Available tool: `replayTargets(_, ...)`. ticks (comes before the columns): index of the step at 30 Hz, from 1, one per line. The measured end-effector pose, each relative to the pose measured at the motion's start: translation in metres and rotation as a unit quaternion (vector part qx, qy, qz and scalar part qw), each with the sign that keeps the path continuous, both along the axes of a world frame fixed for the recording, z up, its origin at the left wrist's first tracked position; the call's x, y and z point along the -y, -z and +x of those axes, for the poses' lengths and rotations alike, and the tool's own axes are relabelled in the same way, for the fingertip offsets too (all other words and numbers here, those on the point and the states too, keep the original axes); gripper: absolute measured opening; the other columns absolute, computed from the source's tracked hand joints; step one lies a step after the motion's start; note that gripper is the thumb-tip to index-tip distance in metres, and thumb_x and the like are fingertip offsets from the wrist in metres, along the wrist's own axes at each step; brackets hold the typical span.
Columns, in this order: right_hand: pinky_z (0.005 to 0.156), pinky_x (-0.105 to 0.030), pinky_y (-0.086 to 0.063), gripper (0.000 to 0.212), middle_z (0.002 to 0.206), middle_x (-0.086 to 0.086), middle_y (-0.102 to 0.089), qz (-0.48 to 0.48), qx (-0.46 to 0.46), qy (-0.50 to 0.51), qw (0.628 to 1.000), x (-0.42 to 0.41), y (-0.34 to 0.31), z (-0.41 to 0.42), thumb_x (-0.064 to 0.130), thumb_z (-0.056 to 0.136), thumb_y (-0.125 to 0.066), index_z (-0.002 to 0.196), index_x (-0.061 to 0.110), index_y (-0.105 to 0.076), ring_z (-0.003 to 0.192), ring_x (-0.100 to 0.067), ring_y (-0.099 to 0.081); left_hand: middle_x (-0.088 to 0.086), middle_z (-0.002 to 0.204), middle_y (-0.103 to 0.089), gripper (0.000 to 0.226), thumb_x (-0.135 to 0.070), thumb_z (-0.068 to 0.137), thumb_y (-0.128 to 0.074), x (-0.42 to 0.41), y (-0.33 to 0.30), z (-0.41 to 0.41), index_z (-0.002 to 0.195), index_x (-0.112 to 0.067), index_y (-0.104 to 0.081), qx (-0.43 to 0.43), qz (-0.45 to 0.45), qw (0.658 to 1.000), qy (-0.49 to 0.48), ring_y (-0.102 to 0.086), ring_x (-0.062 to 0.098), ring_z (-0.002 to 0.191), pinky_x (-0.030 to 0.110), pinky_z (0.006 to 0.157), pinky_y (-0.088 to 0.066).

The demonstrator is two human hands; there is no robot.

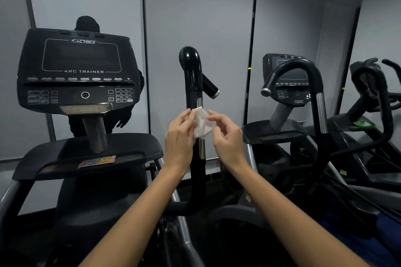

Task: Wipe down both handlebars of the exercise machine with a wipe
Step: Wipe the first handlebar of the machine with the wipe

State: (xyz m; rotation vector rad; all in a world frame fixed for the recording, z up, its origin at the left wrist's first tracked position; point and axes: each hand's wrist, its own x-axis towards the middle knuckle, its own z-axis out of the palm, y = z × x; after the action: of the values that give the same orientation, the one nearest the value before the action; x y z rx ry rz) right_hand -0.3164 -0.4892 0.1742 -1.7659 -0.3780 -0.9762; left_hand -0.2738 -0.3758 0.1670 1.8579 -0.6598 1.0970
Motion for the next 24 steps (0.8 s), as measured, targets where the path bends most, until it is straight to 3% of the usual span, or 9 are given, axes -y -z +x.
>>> replayTargets(2, 0.092, -0.015, -0.044, 0.029, 0.121, -0.002, -0.061, -0.006, -0.033, 0.054, 0.998, 0.006, 0.017, -0.002, -0.003, 0.09, -0.046, 0.111, 0.006, -0.064, 0.109, -0.011, -0.058, 0.009, 0.134, -0.053, 0.036, -0.019, 0.095, -0.05, 0.002, -0.001, 0.001, 0.13, -0.009, -0.053, -0.006, -0.005, 1.0, -0.006, -0.055, 0.024, 0.117, 0.038, 0.1, -0.044)
replayTargets(5, 0.083, -0.002, -0.041, 0.04, 0.124, -0.007, -0.059, -0.035, -0.118, 0.018, 0.992, -0.001, 0.043, -0.002, 0.006, 0.095, -0.048, 0.135, 0.003, -0.045, 0.102, -0.001, -0.055, 0.013, 0.138, -0.048, 0.039, -0.024, 0.094, -0.052, 0.003, -0.009, 0.005, 0.13, -0.009, -0.052, -0.015, -0.011, 1.0, -0.021, -0.053, 0.023, 0.121, 0.035, 0.102, -0.039)
replayTargets(7, 0.094, -0.01, -0.043, 0.05, 0.126, -0.002, -0.057, -0.051, -0.136, -0.022, 0.989, -0.009, 0.051, 0.003, 0.009, 0.095, -0.049, 0.142, 0.006, -0.033, 0.111, 0.002, -0.052, 0.01, 0.125, -0.059, 0.045, -0.022, 0.09, -0.059, 0.007, -0.015, 0.005, 0.132, -0.008, -0.049, -0.037, -0.08, 0.996, 0.008, -0.06, 0.02, 0.109, 0.031, 0.097, -0.043)
replayTargets(9, 0.101, -0.028, -0.045, 0.058, 0.127, -0.005, -0.058, -0.078, -0.14, -0.016, 0.987, -0.014, 0.053, 0.011, 0.013, 0.095, -0.05, 0.147, 0.01, -0.023, 0.116, -0.009, -0.054, 0.003, 0.112, -0.064, 0.056, -0.021, 0.083, -0.068, 0.01, -0.024, 0.005, 0.133, -0.008, -0.048, -0.09, -0.191, 0.976, 0.051, -0.062, 0.012, 0.094, 0.027, 0.091, -0.049)
replayTargets(13, 0.096, -0.036, -0.048, 0.061, 0.116, -0.009, -0.062, -0.085, -0.141, 0.024, 0.986, -0.015, 0.056, 0.016, 0.016, 0.095, -0.05, 0.148, 0.013, -0.019, 0.107, -0.018, -0.059, 0.007, 0.11, -0.066, 0.043, -0.021, 0.077, -0.074, 0.015, -0.022, 0.009, 0.115, -0.005, -0.06, -0.135, -0.297, 0.938, 0.118, -0.065, 0.012, 0.098, 0.024, 0.088, -0.052)
replayTargets(16, 0.093, -0.039, -0.05, 0.06, 0.112, -0.009, -0.064, -0.092, -0.126, 0.035, 0.987, -0.015, 0.057, 0.016, 0.014, 0.094, -0.051, 0.147, 0.012, -0.023, 0.104, -0.019, -0.061, 0.001, 0.113, -0.066, 0.039, -0.029, 0.086, -0.064, 0.019, 0.001, 0.003, 0.12, -0.009, -0.061, -0.152, -0.292, 0.935, 0.129, -0.063, -0.005, 0.09, 0.014, 0.079, -0.05)
replayTargets(19, 0.097, -0.037, -0.048, 0.059, 0.122, -0.009, -0.061, -0.102, -0.126, 0.04, 0.986, -0.015, 0.056, 0.016, 0.013, 0.095, -0.049, 0.147, 0.01, -0.022, 0.111, -0.018, -0.058, -0.019, 0.107, -0.058, 0.037, -0.022, 0.096, -0.048, 0.021, 0.015, 0.003, 0.132, -0.013, -0.049, -0.153, -0.245, 0.948, 0.132, -0.053, -0.024, 0.073, 0.003, 0.067, -0.043)
replayTargets(21, 0.097, -0.038, -0.048, 0.059, 0.123, -0.008, -0.06, -0.107, -0.118, 0.039, 0.986, -0.014, 0.056, 0.016, 0.015, 0.095, -0.05, 0.147, 0.011, -0.023, 0.112, -0.018, -0.058, -0.025, 0.102, -0.053, 0.039, -0.017, 0.098, -0.043, 0.02, 0.006, 0.006, 0.136, -0.011, -0.043, -0.151, -0.219, 0.955, 0.132, -0.05, -0.025, 0.069, 0.001, 0.065, -0.041)
replayTargets(24, 0.099, -0.038, -0.047, 0.06, 0.122, -0.008, -0.059, -0.108, -0.126, 0.035, 0.985, -0.013, 0.056, 0.016, 0.017, 0.095, -0.051, 0.147, 0.011, -0.022, 0.113, -0.018, -0.056, -0.019, 0.107, -0.059, 0.039, -0.021, 0.098, -0.043, 0.018, -0.024, 0.015, 0.136, -0.009, -0.044, -0.128, -0.199, 0.964, 0.123, -0.049, -0.017, 0.071, 0.002, 0.068, -0.041)
